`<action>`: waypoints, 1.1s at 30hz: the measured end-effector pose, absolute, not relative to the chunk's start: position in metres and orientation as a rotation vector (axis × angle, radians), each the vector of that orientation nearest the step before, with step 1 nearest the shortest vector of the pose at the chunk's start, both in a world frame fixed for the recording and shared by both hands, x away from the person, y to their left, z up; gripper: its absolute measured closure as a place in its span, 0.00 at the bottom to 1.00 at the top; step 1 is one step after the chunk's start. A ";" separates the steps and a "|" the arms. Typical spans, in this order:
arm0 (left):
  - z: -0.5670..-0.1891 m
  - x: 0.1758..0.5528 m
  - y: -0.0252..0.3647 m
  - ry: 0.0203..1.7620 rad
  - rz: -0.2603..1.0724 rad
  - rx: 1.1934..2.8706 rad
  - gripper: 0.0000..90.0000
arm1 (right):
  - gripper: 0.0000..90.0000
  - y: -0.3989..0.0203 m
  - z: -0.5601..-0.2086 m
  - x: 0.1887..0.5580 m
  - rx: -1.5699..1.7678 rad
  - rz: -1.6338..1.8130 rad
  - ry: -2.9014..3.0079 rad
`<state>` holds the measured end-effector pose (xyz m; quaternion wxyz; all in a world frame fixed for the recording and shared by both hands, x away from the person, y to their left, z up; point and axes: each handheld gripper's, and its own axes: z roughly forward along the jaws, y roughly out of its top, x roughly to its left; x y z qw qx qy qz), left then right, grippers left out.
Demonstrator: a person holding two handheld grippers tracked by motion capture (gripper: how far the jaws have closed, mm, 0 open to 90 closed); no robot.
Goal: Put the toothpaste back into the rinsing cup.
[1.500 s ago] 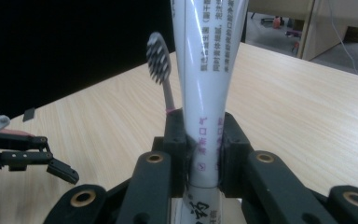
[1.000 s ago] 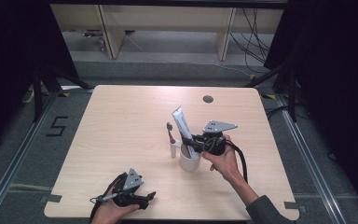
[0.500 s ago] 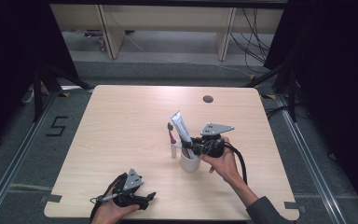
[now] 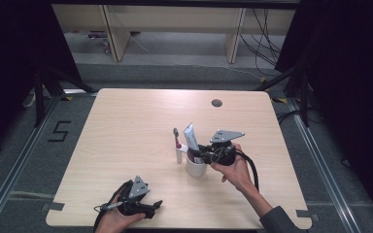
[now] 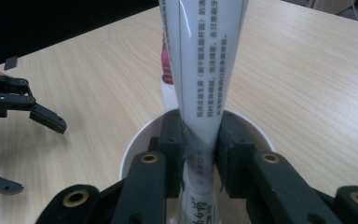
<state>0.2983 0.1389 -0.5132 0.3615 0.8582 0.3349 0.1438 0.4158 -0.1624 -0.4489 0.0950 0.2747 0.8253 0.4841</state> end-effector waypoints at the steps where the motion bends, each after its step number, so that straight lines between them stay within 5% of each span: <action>1: -0.514 0.298 0.138 0.878 0.371 2.190 0.24 | 0.82 -0.162 -0.449 0.416 0.813 1.437 2.448; 33: -0.514 0.297 0.138 0.865 0.369 2.203 0.24 | 0.58 -0.175 -0.442 0.406 0.861 1.482 2.388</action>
